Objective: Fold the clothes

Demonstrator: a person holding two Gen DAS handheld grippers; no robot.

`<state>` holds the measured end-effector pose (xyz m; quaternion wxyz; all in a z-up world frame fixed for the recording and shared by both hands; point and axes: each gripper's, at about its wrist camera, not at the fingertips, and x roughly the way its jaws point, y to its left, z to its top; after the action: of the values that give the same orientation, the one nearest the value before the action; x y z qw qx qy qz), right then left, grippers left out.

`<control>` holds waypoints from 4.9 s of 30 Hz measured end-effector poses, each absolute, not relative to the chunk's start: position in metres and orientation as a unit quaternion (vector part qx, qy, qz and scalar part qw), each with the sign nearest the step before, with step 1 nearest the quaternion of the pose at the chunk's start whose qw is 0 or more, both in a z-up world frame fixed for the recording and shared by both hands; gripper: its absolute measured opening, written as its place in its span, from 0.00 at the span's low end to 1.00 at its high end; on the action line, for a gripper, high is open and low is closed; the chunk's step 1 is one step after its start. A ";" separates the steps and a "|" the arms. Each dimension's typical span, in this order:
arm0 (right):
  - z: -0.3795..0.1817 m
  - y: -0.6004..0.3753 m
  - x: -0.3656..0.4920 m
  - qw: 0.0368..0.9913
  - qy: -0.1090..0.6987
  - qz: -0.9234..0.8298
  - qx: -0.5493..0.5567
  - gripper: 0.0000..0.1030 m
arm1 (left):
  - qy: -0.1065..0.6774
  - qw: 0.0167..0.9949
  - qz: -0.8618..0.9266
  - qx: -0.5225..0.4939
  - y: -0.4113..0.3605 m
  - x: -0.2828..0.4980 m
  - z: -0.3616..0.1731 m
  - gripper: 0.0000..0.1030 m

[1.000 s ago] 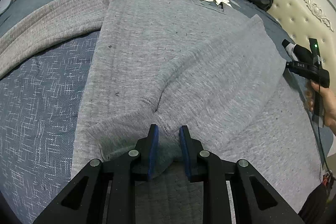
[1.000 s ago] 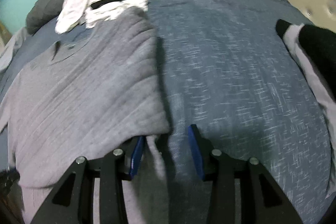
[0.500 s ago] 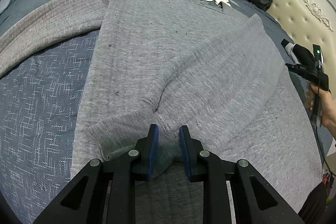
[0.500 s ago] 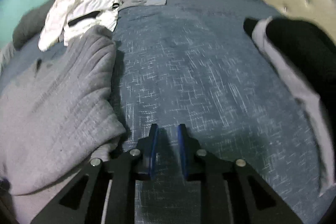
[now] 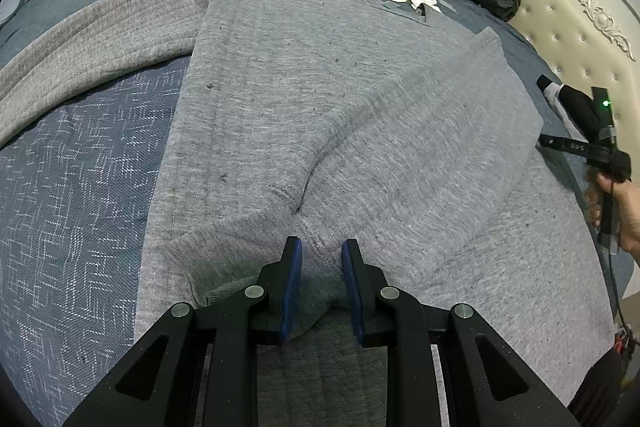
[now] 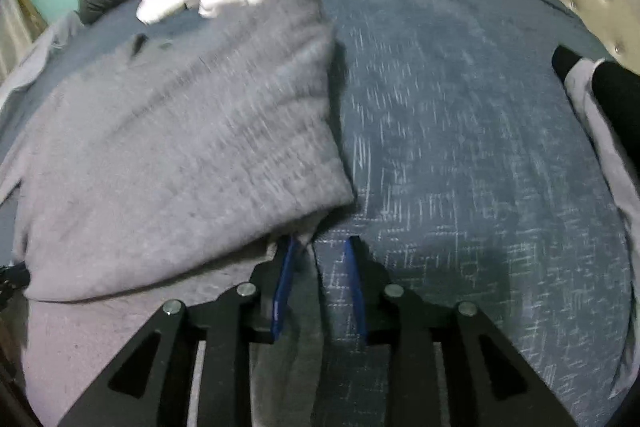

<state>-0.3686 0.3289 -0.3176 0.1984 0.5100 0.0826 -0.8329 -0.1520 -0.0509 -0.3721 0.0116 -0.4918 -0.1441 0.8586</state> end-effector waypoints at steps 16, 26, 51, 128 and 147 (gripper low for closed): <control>-0.304 0.334 -0.385 0.195 0.039 -0.851 0.487 0.28 | -0.145 0.013 0.859 -0.491 -0.057 -0.151 -0.374 0.22; -0.298 0.335 -0.387 0.205 0.071 -0.863 0.457 0.09 | -0.145 0.014 0.858 -0.492 -0.059 -0.150 -0.374 0.22; -0.251 0.388 -0.425 0.187 0.013 -0.860 0.474 0.23 | -0.149 0.011 0.856 -0.494 -0.056 -0.152 -0.373 0.23; -0.273 0.274 -0.290 0.324 -0.161 -0.810 0.462 0.15 | -0.184 -0.009 0.858 -0.480 -0.094 -0.132 -0.361 0.41; -0.285 0.269 -0.248 0.336 -0.193 -0.801 0.457 0.25 | -0.190 -0.060 0.864 -0.462 -0.120 -0.099 -0.346 0.41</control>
<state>-0.2485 0.2692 -0.2848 0.3355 0.4573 -0.1929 -0.8006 -0.0986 -0.1196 -0.3461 -0.0599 -0.4622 -0.1904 0.8640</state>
